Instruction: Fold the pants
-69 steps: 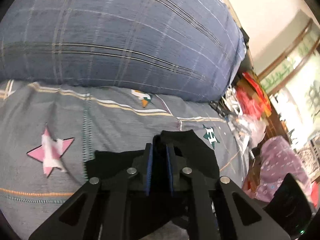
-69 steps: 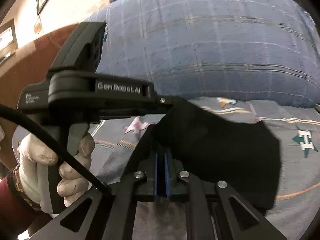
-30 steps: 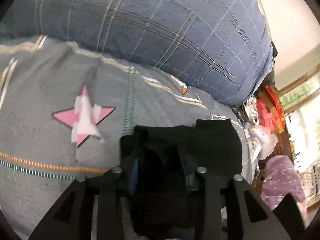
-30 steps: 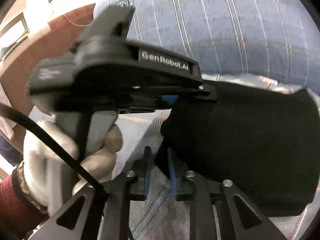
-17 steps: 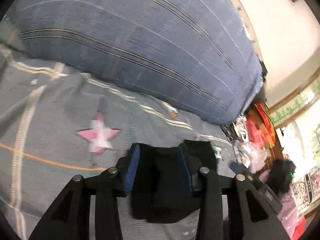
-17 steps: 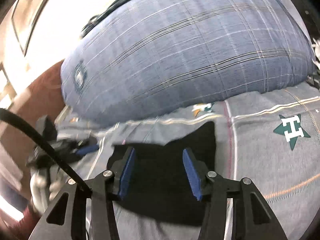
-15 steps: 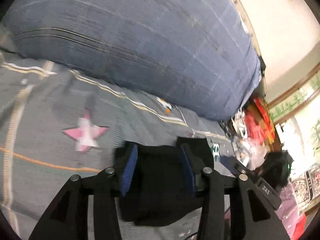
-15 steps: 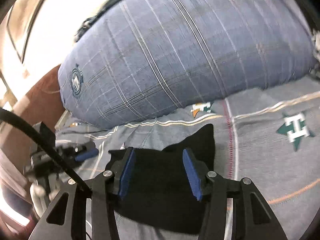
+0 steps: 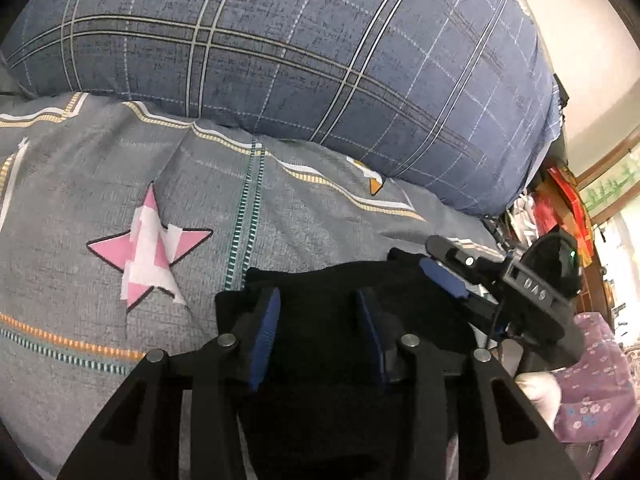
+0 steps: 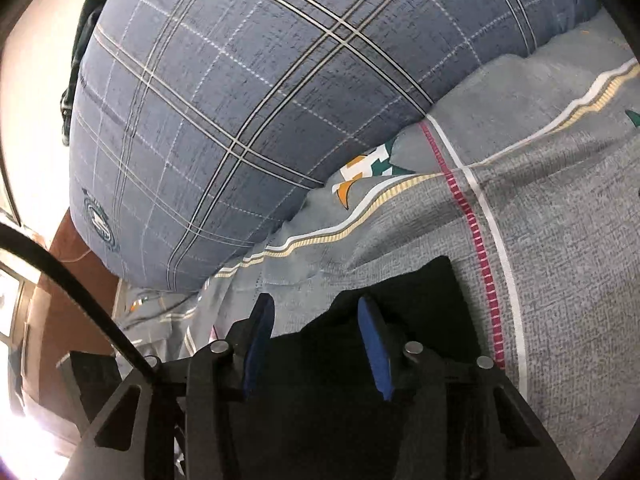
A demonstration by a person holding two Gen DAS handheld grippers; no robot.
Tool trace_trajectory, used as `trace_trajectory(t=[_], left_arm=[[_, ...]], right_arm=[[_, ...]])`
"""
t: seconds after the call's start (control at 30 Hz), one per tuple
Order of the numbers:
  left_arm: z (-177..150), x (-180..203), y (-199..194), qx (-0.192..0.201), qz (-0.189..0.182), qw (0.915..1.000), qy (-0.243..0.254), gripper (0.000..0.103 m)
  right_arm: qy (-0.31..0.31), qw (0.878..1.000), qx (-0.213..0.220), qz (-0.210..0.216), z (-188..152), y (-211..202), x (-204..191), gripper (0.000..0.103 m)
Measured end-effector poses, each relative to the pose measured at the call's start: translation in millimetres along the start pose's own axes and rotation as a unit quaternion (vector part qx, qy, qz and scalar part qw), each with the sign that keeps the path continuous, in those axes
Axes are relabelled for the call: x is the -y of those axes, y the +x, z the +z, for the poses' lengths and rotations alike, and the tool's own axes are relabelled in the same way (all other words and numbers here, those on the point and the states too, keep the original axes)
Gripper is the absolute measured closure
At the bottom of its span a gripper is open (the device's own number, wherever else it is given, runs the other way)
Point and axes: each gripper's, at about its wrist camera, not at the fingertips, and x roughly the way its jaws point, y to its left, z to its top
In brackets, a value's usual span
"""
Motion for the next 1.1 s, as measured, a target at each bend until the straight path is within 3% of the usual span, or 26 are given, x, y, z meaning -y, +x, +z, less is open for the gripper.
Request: trace_trajectory(t=[0.17, 0.23, 0.33, 0.4, 0.43, 0.53, 0.63, 0.8, 1.1], left_arm=[[-16, 23, -35, 0.032, 0.016, 0.9982, 0.049, 0.064], [-27, 30, -37, 0.033, 0.034, 0.9965, 0.069, 0.062], [-42, 24, -25, 0.019, 0.071, 0.9943, 0.077, 0.062], [-52, 20, -24, 0.027, 0.095, 0.9913, 0.087, 0.051], [-55, 20, -24, 0.033, 0.112, 0.9886, 0.095, 0.038], [-60, 18, -28, 0.043, 0.135, 0.9837, 0.110, 0.031], [-61, 10, -41, 0.046, 0.145, 0.9833, 0.100, 0.030], [-70, 2, -75, 0.061, 0.153, 0.9839, 0.070, 0.030], [-137, 24, -120, 0.101, 0.163, 0.9799, 0.053, 0.030]], right_arm=[[-0.056, 0.997, 0.039, -0.020, -13, -33, -23, 0.052], [-0.086, 0.995, 0.050, -0.016, -29, -53, -34, 0.052], [-0.110, 0.991, 0.061, -0.043, -61, -72, -37, 0.052], [-0.112, 0.988, 0.078, -0.068, -81, -82, -31, 0.052], [-0.111, 0.987, 0.082, -0.078, -87, -84, -27, 0.053], [-0.115, 0.986, 0.076, -0.098, -98, -79, -18, 0.053], [-0.136, 0.982, 0.071, -0.111, -97, -75, -25, 0.049], [-0.126, 0.984, 0.097, -0.079, -104, -101, -37, 0.047], [-0.161, 0.976, 0.104, -0.099, -176, -139, -44, 0.041]])
